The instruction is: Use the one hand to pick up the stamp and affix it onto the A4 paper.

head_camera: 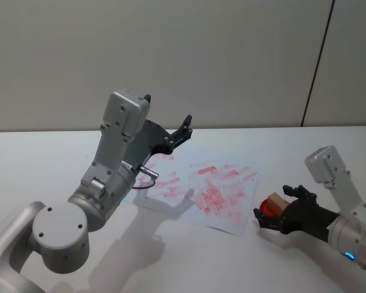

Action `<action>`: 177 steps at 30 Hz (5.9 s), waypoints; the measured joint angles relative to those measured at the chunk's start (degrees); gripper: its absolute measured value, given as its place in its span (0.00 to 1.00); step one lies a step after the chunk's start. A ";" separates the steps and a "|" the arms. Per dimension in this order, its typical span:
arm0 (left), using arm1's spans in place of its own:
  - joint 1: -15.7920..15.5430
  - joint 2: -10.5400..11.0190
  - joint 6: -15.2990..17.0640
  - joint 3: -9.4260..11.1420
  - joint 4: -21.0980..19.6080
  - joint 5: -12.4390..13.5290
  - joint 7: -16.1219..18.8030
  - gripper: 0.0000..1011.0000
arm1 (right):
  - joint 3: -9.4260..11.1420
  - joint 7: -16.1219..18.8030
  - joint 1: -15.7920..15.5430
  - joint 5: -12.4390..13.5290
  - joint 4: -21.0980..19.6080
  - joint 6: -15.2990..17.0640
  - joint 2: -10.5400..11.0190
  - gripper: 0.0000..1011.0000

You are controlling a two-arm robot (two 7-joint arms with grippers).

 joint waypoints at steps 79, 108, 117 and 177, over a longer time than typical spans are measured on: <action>0.00 0.00 0.00 0.00 0.00 0.00 0.00 0.99 | -3.83 2.83 8.84 -0.53 6.25 -2.29 -7.71 0.22; 0.00 0.00 0.00 0.00 0.00 0.00 0.00 0.99 | -9.09 1.31 17.09 -5.05 24.01 1.58 -16.00 0.22; 0.00 0.00 0.00 0.00 0.00 0.00 0.00 0.99 | -9.33 0.97 17.27 -5.23 24.55 1.73 -16.24 0.22; 0.00 0.00 0.00 0.00 0.00 0.00 0.00 0.99 | 0.63 1.17 1.93 7.00 -2.88 5.37 2.19 0.22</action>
